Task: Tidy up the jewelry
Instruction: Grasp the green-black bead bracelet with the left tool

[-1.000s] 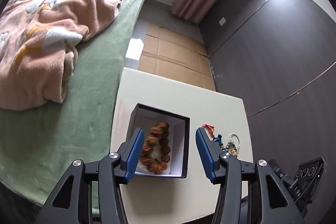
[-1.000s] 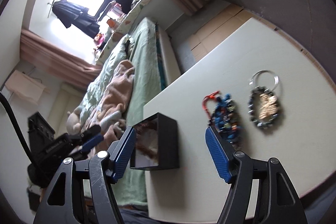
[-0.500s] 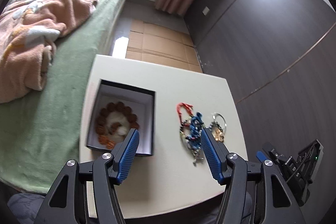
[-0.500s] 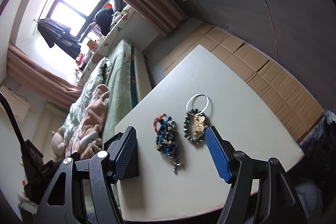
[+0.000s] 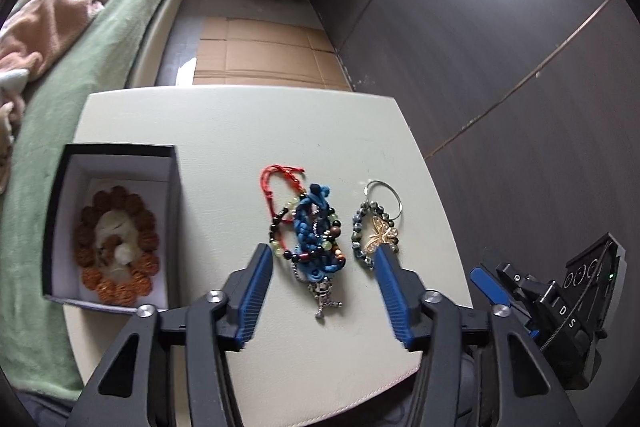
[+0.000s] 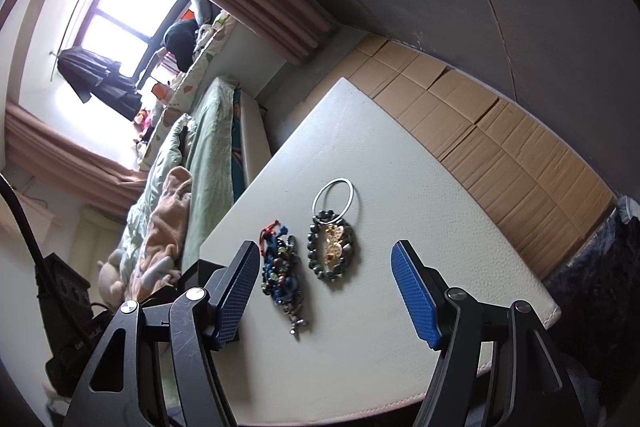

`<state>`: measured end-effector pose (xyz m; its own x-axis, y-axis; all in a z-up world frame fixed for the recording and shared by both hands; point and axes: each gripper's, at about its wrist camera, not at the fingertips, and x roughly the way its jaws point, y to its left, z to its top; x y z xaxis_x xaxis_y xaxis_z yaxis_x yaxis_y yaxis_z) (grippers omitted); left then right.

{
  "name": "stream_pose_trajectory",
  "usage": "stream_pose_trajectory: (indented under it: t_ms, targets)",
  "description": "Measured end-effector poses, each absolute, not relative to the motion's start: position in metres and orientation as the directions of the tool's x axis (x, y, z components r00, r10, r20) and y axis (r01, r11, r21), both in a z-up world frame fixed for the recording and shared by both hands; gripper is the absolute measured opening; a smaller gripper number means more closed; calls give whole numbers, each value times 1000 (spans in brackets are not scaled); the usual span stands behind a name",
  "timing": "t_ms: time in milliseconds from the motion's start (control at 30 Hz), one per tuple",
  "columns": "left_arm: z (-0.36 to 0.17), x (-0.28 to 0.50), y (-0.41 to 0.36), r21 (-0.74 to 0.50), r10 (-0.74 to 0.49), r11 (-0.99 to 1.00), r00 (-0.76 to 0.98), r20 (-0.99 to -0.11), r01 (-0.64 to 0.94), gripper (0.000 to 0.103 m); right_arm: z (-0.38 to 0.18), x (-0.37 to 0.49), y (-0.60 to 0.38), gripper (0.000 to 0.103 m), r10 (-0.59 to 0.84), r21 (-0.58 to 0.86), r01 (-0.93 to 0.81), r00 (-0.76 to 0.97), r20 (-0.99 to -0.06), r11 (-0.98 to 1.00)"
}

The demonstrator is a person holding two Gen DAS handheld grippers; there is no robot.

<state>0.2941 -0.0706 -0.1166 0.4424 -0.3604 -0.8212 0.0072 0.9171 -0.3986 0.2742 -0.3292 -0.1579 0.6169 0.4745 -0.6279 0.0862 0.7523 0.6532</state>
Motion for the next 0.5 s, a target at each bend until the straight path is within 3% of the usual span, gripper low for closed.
stream_pose_trajectory:
  t_ms: [67,500]
  targets:
    - [-123,300,-78,-399,-371,917,418,-829,23,31,-162,277,-331,69,474,655,93,615,-630,750]
    - [-171,333,-116,-289,-293,955,327,-899,64,30,-179,289,-329,69,474,648,111,592,-652,754]
